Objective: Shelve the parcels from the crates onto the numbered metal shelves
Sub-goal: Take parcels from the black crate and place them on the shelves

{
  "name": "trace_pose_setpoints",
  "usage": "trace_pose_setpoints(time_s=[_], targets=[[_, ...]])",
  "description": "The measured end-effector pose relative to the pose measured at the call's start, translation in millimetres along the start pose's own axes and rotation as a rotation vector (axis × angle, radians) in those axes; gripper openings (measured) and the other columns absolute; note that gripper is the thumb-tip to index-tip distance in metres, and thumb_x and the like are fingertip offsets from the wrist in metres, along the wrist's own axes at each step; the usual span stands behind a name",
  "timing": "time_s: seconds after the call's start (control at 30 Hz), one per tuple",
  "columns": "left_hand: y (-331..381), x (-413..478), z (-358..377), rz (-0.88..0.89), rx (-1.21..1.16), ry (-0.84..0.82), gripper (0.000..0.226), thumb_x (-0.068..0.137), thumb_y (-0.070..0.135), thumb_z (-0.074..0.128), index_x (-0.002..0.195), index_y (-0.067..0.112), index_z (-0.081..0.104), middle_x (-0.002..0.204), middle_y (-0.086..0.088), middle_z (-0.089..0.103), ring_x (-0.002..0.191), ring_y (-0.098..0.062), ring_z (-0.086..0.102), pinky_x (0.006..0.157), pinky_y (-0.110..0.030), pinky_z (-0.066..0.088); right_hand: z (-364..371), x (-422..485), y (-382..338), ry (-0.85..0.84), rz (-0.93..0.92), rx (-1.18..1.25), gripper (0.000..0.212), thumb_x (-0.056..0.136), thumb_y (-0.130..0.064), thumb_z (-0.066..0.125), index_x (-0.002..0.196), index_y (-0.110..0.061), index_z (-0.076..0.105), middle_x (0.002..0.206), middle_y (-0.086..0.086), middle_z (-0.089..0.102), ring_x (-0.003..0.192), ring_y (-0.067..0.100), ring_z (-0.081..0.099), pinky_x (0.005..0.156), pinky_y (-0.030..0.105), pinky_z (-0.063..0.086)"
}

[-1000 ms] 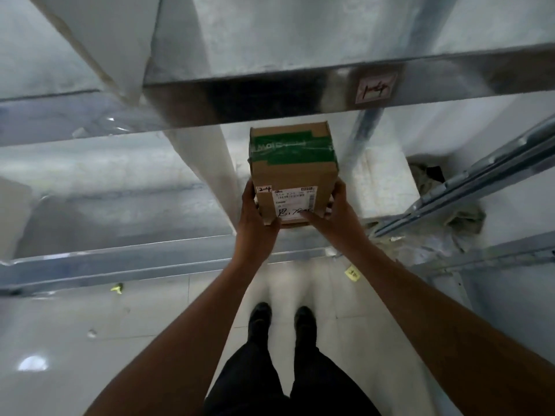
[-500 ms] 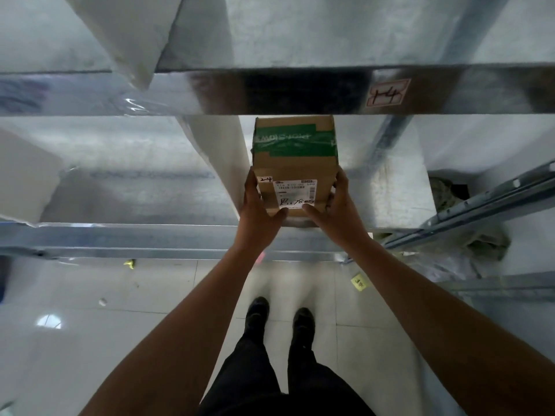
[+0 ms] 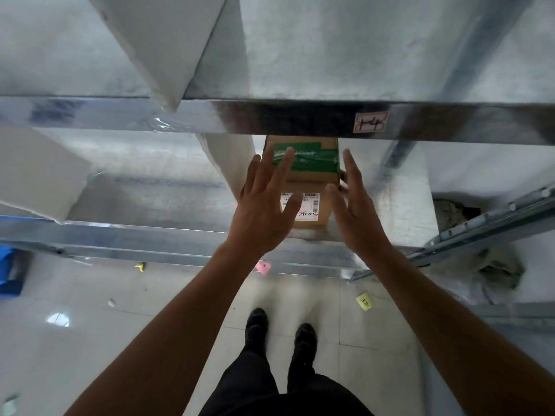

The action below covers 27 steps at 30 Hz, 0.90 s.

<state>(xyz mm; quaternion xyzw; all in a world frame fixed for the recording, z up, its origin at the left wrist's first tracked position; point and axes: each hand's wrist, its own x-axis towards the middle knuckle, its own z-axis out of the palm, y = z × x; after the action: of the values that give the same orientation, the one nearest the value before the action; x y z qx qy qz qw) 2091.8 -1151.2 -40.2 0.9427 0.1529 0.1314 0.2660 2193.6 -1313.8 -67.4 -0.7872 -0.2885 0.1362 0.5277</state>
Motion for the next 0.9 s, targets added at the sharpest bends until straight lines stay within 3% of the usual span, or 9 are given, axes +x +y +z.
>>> trace_pose_setpoints(time_s=[0.1,0.3,0.53,0.7,0.8,0.9], targets=[[-2.9,5.5,5.9,-0.045,0.065,-0.019,0.068,0.102,0.05,0.043,0.163,0.028,0.022,0.174,-0.003,0.004,0.159,-0.033,0.0,0.128,-0.053,0.013,4.4,1.7,2.1,0.041,0.003,-0.042,0.062,0.11,-0.042,0.04,0.167,-0.026,0.019,0.154,0.007,0.049,0.134,0.02,0.055,0.109,0.053,0.05],[-5.8,9.4,11.4,-0.022,0.15,-0.013,0.08,0.096,0.046,0.065,0.162,0.024,0.027,0.172,-0.007,0.01,0.158,-0.038,0.0,0.126,-0.048,0.01,6.7,1.3,3.3,0.056,0.019,-0.038,0.068,0.103,-0.058,0.035,0.165,-0.032,0.024,0.152,0.0,0.05,0.136,0.017,0.053,0.109,0.053,0.049],[0.0,-3.4,7.5,-0.054,0.1,-0.011,0.086,0.097,0.047,0.065,0.164,0.022,0.018,0.173,-0.006,0.0,0.157,-0.037,-0.013,0.126,-0.052,0.002,1.1,-14.2,-4.2,0.038,0.08,-0.049,0.063,0.108,-0.05,0.039,0.166,-0.036,0.017,0.166,0.003,0.037,0.148,0.021,0.044,0.119,0.055,0.04],[5.0,-46.6,-6.5,0.039,0.073,0.014,0.081,0.098,0.053,0.055,0.164,0.02,0.021,0.174,-0.002,-0.002,0.158,-0.029,-0.015,0.126,-0.054,0.004,-0.2,-52.3,-9.7,0.052,0.065,-0.174,0.063,0.106,-0.052,0.035,0.165,-0.033,0.021,0.169,0.001,0.031,0.143,0.002,0.029,0.118,0.037,0.031],[-2.2,-80.5,-19.8,-0.009,0.015,-0.013,0.081,0.095,0.064,0.047,0.163,0.028,0.021,0.174,0.004,0.0,0.159,-0.02,-0.013,0.12,-0.051,0.013,10.7,-74.7,-16.2,-0.016,0.037,-0.28,0.06,0.105,-0.055,0.03,0.162,-0.037,0.023,0.169,0.005,0.031,0.152,0.013,0.029,0.122,0.048,0.033],[-22.6,-115.4,-35.8,-0.018,-0.009,-0.037,0.077,0.095,0.067,0.044,0.162,0.034,0.023,0.173,0.007,0.004,0.159,-0.015,-0.01,0.117,-0.05,0.018,32.6,-92.9,-27.1,-0.123,0.041,-0.383,0.061,0.105,-0.061,0.026,0.162,-0.041,0.021,0.173,0.0,0.023,0.159,0.021,0.018,0.126,0.056,0.025]])
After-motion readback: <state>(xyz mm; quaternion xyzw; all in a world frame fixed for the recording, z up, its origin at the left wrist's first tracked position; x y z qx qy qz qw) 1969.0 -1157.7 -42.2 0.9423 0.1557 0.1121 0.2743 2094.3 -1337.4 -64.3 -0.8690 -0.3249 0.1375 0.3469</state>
